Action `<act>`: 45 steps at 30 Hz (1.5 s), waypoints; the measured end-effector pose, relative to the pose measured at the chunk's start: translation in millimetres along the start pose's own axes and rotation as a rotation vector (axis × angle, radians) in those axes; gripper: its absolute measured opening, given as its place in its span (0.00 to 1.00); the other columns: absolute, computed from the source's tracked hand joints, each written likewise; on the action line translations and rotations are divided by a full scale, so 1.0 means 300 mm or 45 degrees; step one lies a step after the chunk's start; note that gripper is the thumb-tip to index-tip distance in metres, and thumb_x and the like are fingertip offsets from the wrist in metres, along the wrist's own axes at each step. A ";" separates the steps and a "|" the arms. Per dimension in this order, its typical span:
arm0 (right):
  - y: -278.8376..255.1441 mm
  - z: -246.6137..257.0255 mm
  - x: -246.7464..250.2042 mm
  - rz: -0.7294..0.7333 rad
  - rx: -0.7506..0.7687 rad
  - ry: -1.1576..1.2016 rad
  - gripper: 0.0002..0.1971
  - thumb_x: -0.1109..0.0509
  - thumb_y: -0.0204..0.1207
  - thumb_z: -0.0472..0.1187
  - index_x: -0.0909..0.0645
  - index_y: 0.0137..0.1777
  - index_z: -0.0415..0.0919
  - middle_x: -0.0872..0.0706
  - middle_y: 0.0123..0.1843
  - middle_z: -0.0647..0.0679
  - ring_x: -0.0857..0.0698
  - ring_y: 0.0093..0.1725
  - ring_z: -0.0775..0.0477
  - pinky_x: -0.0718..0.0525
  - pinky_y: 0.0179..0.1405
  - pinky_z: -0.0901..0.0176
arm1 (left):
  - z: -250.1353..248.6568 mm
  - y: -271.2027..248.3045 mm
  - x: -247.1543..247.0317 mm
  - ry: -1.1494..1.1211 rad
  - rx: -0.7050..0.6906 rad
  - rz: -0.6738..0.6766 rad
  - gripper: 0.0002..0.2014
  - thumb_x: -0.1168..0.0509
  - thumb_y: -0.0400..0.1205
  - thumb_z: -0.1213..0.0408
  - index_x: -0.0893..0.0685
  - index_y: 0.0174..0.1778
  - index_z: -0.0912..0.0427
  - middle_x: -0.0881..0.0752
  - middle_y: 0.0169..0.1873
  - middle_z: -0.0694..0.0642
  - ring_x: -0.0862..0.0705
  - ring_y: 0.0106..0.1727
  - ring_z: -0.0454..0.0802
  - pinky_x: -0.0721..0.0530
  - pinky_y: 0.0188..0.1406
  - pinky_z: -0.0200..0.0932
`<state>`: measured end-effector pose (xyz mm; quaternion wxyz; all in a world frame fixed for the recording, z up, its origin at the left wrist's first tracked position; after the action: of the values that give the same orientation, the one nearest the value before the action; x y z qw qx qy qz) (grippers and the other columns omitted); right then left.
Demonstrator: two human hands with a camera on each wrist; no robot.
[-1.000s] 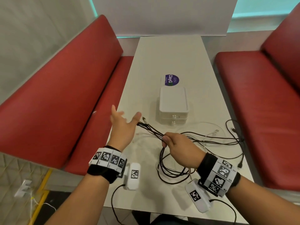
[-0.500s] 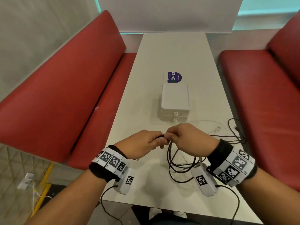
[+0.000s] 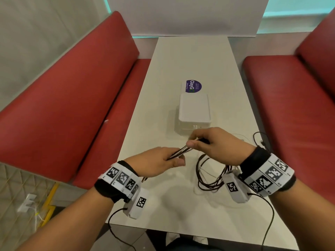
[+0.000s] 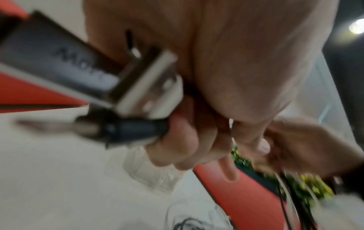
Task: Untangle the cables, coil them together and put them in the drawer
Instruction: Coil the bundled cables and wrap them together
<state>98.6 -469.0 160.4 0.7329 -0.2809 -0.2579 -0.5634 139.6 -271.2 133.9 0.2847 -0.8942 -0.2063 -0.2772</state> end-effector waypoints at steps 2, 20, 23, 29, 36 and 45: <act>0.002 -0.002 0.018 0.002 0.096 -0.023 0.11 0.33 0.86 0.46 0.14 0.64 0.57 0.11 0.48 0.61 0.14 0.49 0.64 0.20 0.52 0.67 | 0.016 0.001 -0.024 -0.165 0.054 0.049 0.15 0.42 0.91 0.49 0.16 0.51 0.53 0.27 0.26 0.43 0.30 0.24 0.38 0.30 0.27 0.34; 0.050 0.056 -0.092 -0.712 -0.093 0.570 0.09 0.40 0.90 0.47 0.29 0.53 0.42 0.21 0.31 0.52 0.27 0.24 0.59 0.28 0.28 0.64 | -0.101 0.069 0.000 -1.863 -0.250 -0.664 0.18 0.42 0.88 0.44 0.29 0.41 0.55 0.40 0.27 0.50 0.43 0.21 0.43 0.35 0.17 0.36; 0.034 0.089 -0.122 -0.678 -0.070 0.595 0.08 0.39 0.90 0.46 0.29 0.52 0.41 0.21 0.31 0.52 0.26 0.24 0.59 0.28 0.25 0.68 | -0.088 0.081 -0.002 -1.841 -0.138 -0.816 0.24 0.37 0.86 0.45 0.35 0.32 0.55 0.43 0.26 0.52 0.45 0.21 0.45 0.41 0.15 0.38; 0.017 0.115 -0.104 -0.649 0.007 0.532 0.07 0.39 0.89 0.43 0.28 0.53 0.40 0.20 0.32 0.54 0.25 0.26 0.58 0.27 0.29 0.68 | -0.049 0.077 0.020 -1.834 0.006 -0.892 0.23 0.40 0.88 0.41 0.32 0.37 0.56 0.39 0.28 0.53 0.41 0.22 0.46 0.40 0.17 0.39; 0.029 0.094 -0.175 -0.520 -0.109 0.549 0.07 0.39 0.89 0.44 0.29 0.50 0.45 0.19 0.32 0.56 0.23 0.26 0.59 0.28 0.28 0.67 | -0.041 0.095 0.023 -2.174 -0.116 -0.653 0.35 0.48 0.89 0.39 0.27 0.79 0.68 0.18 0.72 0.72 0.15 0.69 0.71 0.10 0.52 0.60; 0.028 0.089 -0.181 -0.517 -0.219 0.743 0.11 0.31 0.85 0.49 0.23 0.41 0.50 0.19 0.22 0.43 0.25 0.18 0.49 0.28 0.20 0.61 | -0.033 0.095 0.001 -2.159 -0.169 -0.719 0.08 0.42 0.91 0.60 0.25 0.60 0.60 0.21 0.43 0.61 0.22 0.51 0.66 0.16 0.52 0.64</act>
<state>92.5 -411.5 140.7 0.6225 -0.1119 -0.0402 -0.7735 151.0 -298.7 129.6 -0.0944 -0.7289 -0.5434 0.4056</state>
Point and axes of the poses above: each hand's wrist, its own y-axis towards the middle knuckle, its own x-axis out of the back of the hand, z = x × y, the point moved 3 cm from there along y, towards the middle knuckle
